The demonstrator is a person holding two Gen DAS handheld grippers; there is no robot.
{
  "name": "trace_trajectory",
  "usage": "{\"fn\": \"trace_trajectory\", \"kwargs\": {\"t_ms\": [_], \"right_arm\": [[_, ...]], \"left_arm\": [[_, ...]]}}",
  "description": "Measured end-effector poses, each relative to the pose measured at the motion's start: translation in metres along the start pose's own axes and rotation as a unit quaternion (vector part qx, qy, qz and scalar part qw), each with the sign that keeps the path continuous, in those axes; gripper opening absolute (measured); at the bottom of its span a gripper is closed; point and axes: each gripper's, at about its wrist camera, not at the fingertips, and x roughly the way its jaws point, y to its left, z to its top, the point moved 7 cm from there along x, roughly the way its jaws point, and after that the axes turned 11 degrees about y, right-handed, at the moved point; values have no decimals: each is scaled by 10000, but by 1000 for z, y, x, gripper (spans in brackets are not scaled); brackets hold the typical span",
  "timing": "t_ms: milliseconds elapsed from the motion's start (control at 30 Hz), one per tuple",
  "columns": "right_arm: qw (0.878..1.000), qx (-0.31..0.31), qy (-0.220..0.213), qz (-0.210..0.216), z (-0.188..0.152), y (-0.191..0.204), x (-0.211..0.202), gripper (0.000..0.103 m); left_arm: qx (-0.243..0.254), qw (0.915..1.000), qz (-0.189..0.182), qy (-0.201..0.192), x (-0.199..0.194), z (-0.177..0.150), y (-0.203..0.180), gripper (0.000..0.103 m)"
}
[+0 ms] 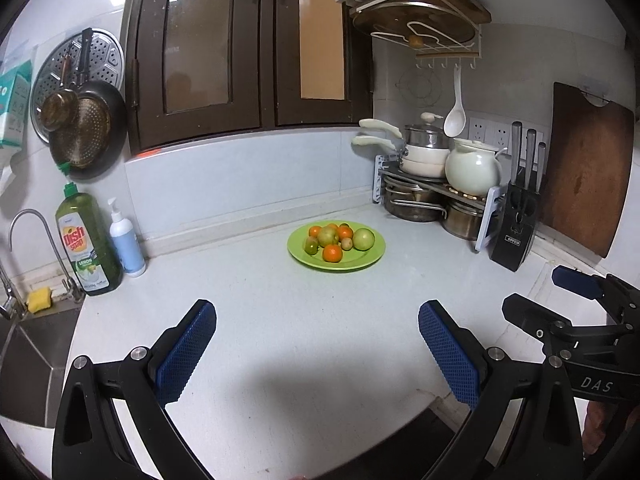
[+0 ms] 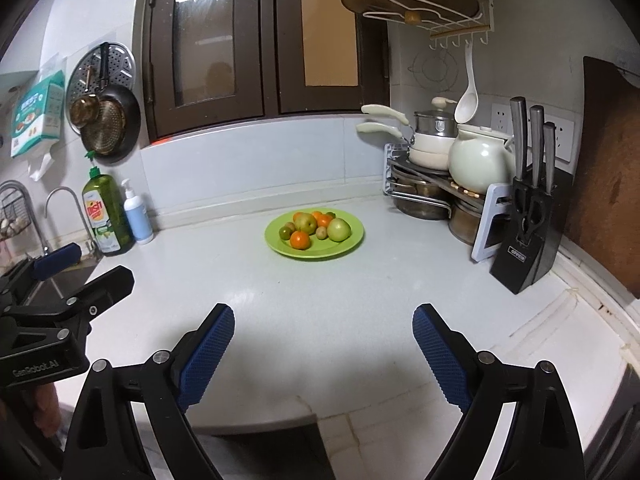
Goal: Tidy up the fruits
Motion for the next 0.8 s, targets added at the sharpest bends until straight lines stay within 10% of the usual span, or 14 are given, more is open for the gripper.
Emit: {"fn": "trace_trajectory", "kwargs": {"t_ms": [800], "right_arm": [[9999, -64, -122, 2, -9, 1, -21, 91]], "left_arm": [[28, 10000, -8, -92, -19, -7, -6, 103]]}}
